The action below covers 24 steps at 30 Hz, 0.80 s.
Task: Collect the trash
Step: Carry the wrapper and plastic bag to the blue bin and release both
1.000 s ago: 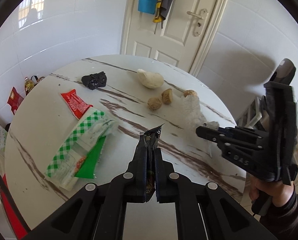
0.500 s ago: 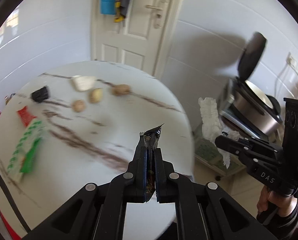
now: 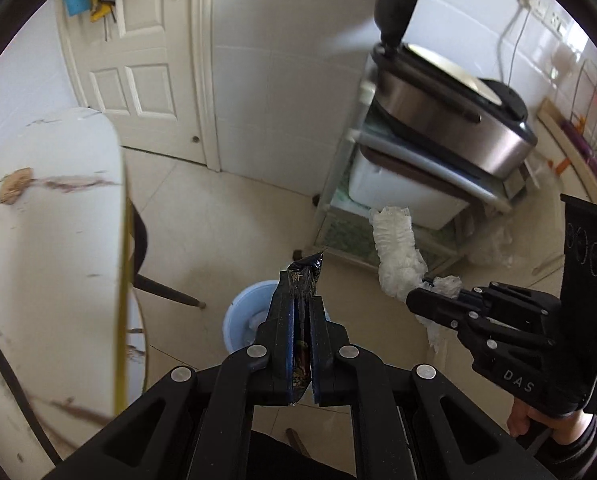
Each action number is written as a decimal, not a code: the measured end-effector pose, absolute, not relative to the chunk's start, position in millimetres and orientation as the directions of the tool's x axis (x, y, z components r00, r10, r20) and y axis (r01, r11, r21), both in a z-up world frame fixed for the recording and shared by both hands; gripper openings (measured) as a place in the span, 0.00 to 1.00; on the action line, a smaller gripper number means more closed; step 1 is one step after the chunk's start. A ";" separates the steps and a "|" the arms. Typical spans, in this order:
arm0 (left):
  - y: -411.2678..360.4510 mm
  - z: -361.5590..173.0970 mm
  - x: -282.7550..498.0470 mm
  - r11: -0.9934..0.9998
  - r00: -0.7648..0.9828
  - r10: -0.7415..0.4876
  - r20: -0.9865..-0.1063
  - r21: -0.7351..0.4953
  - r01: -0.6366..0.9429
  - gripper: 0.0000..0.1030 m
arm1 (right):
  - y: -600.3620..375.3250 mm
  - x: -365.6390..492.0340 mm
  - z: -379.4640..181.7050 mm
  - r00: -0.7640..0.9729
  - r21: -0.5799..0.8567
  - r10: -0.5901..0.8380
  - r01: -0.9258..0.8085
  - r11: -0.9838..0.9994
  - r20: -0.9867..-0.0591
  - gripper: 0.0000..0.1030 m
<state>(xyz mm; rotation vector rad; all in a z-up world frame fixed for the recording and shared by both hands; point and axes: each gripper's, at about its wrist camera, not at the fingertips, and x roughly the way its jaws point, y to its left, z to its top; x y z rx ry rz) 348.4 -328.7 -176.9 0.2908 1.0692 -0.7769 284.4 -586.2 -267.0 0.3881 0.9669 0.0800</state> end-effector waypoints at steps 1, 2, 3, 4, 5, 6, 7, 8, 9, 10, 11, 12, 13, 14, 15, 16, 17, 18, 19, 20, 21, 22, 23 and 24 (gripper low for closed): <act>-335.4 -183.1 352.6 0.701 0.242 -0.419 -0.875 -0.143 0.699 0.03 | -590.2 284.5 -271.8 0.564 0.361 0.240 0.112 0.926 -0.790 0.11; -340.9 -187.6 360.6 0.700 0.234 -0.414 -0.880 -0.143 0.700 0.03 | -593.3 285.3 -276.7 0.558 0.365 0.242 0.119 0.923 -0.794 0.11; -347.4 -193.2 365.1 0.698 0.225 -0.406 -0.886 -0.141 0.703 0.03 | -597.0 286.3 -281.3 0.553 0.371 0.246 0.125 0.920 -0.796 0.11; -353.5 -198.7 369.1 0.695 0.218 -0.398 -0.891 -0.138 0.705 0.03 | -601.6 285.5 -285.3 0.550 0.377 0.250 0.129 0.917 -0.797 0.11; -358.9 -203.3 372.2 0.696 0.217 -0.389 -0.895 -0.132 0.706 0.03 | -603.7 287.8 -289.2 0.544 0.380 0.254 0.132 0.915 -0.800 0.11; -362.9 -206.5 373.6 0.697 0.222 -0.384 -0.897 -0.123 0.707 0.04 | -609.3 286.7 -293.6 0.538 0.383 0.257 0.135 0.914 -0.803 0.11; -368.5 -209.9 375.0 0.695 0.228 -0.377 -0.898 -0.111 0.710 0.08 | -611.8 288.4 -297.9 0.533 0.388 0.262 0.139 0.911 -0.805 0.11; -372.3 -211.7 376.1 0.697 0.233 -0.369 -0.900 -0.102 0.710 0.11 | -612.5 288.1 -302.4 0.528 0.390 0.264 0.141 0.910 -0.807 0.11; -374.1 -212.2 378.4 0.701 0.238 -0.365 -0.900 -0.097 0.706 0.18 | -613.7 289.5 -307.1 0.520 0.392 0.268 0.144 0.909 -0.811 0.11; -376.2 -213.8 379.4 0.703 0.243 -0.366 -0.898 -0.096 0.704 0.24 | -613.9 289.7 -311.0 0.515 0.393 0.269 0.147 0.908 -0.814 0.11; -376.4 -213.8 379.6 0.709 0.253 -0.363 -0.897 -0.090 0.699 0.25 | -614.4 291.8 -315.8 0.508 0.396 0.273 0.150 0.906 -0.817 0.11; -374.6 -211.9 379.2 0.716 0.266 -0.356 -0.896 -0.078 0.694 0.25 | -613.7 292.7 -319.7 0.500 0.397 0.277 0.150 0.905 -0.820 0.12; -373.1 -209.5 376.4 0.717 0.277 -0.358 -0.892 -0.073 0.693 0.25 | -613.6 294.8 -324.1 0.493 0.400 0.282 0.151 0.904 -0.823 0.12; -370.7 -207.2 374.6 0.719 0.283 -0.360 -0.889 -0.071 0.691 0.25 | -612.0 296.9 -327.5 0.489 0.403 0.287 0.149 0.903 -0.824 0.12; -368.3 -204.2 374.8 0.724 0.293 -0.361 -0.885 -0.068 0.686 0.25 | -609.7 299.3 -330.7 0.483 0.406 0.294 0.145 0.902 -0.825 0.14; -365.2 -201.5 372.8 0.728 0.302 -0.363 -0.881 -0.066 0.682 0.26 | -606.4 302.1 -333.7 0.478 0.410 0.301 0.140 0.901 -0.825 0.16; -361.9 -198.7 372.1 0.734 0.312 -0.364 -0.878 -0.064 0.676 0.26 | -604.3 304.4 -335.3 0.478 0.414 0.304 0.141 0.900 -0.824 0.20; -358.7 -196.6 372.3 0.741 0.322 -0.360 -0.876 -0.059 0.669 0.26 | -601.0 306.7 -336.8 0.478 0.421 0.313 0.136 0.897 -0.821 0.25; -354.0 -193.6 370.1 0.746 0.328 -0.358 -0.874 -0.056 0.664 0.26 | -599.4 308.4 -338.2 0.473 0.423 0.318 0.134 0.896 -0.822 0.29; -349.8 -190.4 368.5 0.750 0.335 -0.362 -0.870 -0.058 0.659 0.26 | -595.9 309.1 -337.6 0.472 0.418 0.313 0.135 0.898 -0.824 0.39; -346.0 -187.8 367.5 0.755 0.340 -0.365 -0.867 -0.063 0.653 0.26 | -593.1 309.0 -336.3 0.473 0.415 0.310 0.134 0.900 -0.825 0.45; -340.9 -182.9 366.0 0.758 0.343 -0.367 -0.865 -0.065 0.649 0.26 | -590.4 308.6 -333.9 0.475 0.417 0.314 0.127 0.900 -0.822 0.45; -335.2 -178.4 363.5 0.761 0.349 -0.373 -0.860 -0.069 0.645 0.26 | -587.5 307.9 -331.0 0.476 0.417 0.316 0.120 0.901 -0.821 0.46; -331.2 -174.8 361.0 0.766 0.355 -0.379 -0.855 -0.075 0.638 0.26 | -585.7 307.7 -328.0 0.480 0.413 0.312 0.118 0.903 -0.820 0.46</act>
